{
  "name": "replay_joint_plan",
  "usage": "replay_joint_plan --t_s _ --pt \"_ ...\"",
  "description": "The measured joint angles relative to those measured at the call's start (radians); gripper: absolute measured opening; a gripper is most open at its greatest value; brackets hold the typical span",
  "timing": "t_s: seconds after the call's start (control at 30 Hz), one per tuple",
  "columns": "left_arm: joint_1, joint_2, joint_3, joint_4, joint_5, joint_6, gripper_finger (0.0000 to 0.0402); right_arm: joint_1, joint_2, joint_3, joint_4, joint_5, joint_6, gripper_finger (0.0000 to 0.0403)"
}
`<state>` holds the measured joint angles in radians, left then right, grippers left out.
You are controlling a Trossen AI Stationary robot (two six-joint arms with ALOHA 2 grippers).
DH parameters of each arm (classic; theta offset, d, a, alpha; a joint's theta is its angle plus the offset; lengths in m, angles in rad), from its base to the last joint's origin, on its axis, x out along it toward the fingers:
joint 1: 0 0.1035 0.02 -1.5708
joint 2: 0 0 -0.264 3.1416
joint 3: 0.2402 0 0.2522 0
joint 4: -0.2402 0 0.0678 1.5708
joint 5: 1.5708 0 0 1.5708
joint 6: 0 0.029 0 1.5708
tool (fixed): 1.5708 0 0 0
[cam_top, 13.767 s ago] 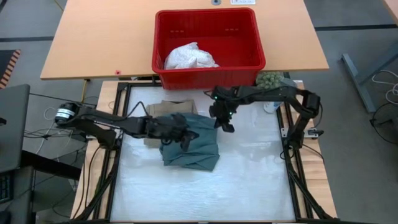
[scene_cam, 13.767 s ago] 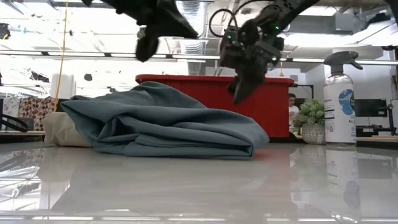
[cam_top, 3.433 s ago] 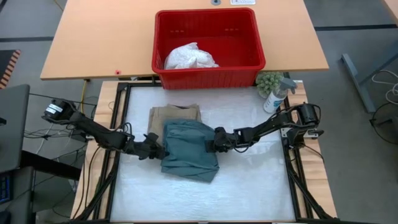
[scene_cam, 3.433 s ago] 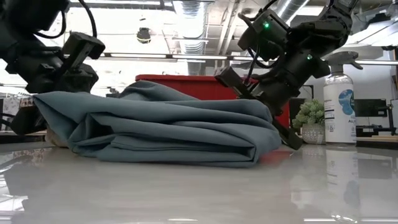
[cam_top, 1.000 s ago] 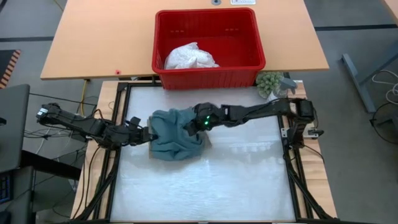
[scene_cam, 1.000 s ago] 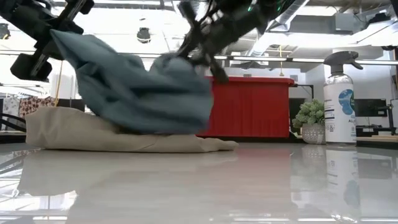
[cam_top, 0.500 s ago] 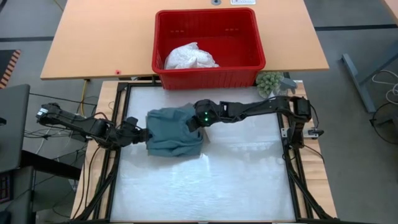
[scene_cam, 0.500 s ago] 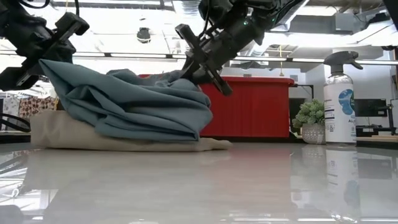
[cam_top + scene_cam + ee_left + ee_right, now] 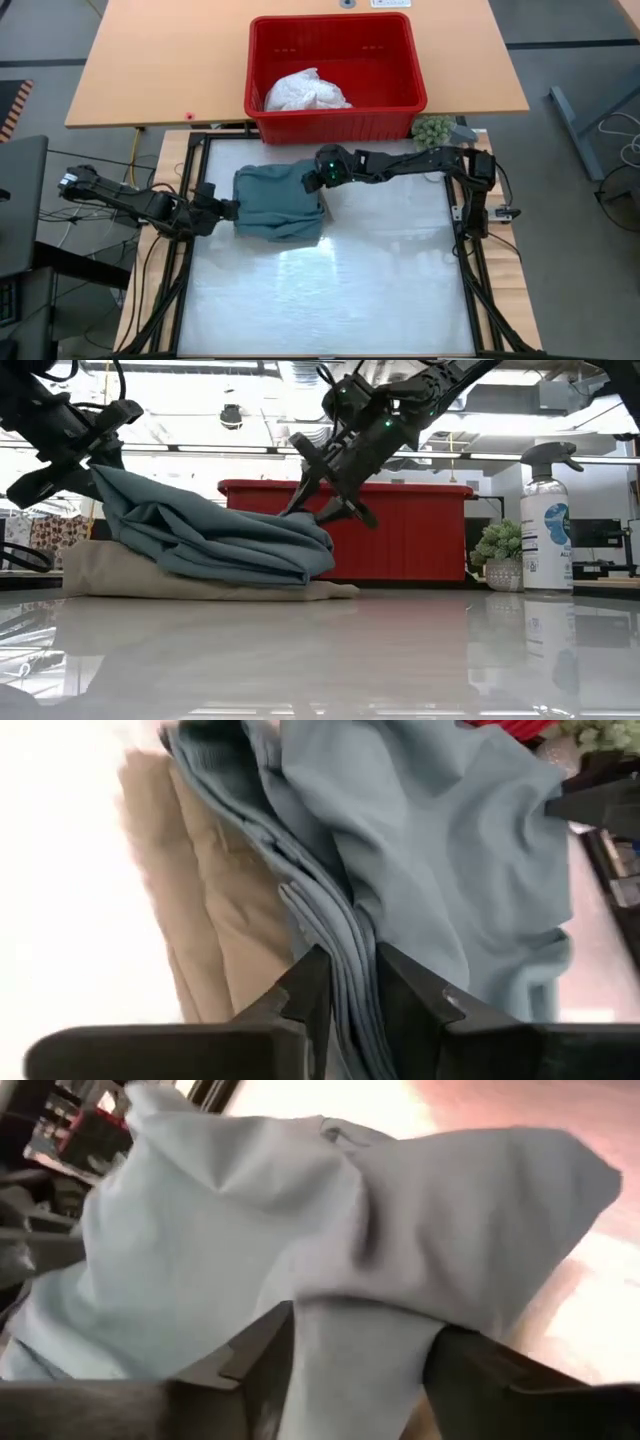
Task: Fold Laundry from Bin
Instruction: Stack the folded blue pants on top of the folded brown short pants
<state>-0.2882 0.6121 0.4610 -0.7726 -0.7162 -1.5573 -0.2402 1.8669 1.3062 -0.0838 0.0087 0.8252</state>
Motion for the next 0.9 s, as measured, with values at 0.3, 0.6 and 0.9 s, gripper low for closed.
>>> replay_joint_plan --t_s 0.3,0.6,0.9 --pt "0.001 0.023 0.000 -0.022 -0.036 0.181 0.0110 -0.038 -0.001 0.000 0.017 -0.010 -0.069 0.0250" --pt "0.001 0.022 0.000 -0.115 0.009 0.180 0.0112 -0.087 -0.002 0.000 -0.034 -0.010 -0.016 0.0242" --pt "0.001 0.000 0.000 -0.143 0.002 0.187 0.0112 -0.160 -0.003 0.000 -0.122 -0.009 -0.005 0.0237"
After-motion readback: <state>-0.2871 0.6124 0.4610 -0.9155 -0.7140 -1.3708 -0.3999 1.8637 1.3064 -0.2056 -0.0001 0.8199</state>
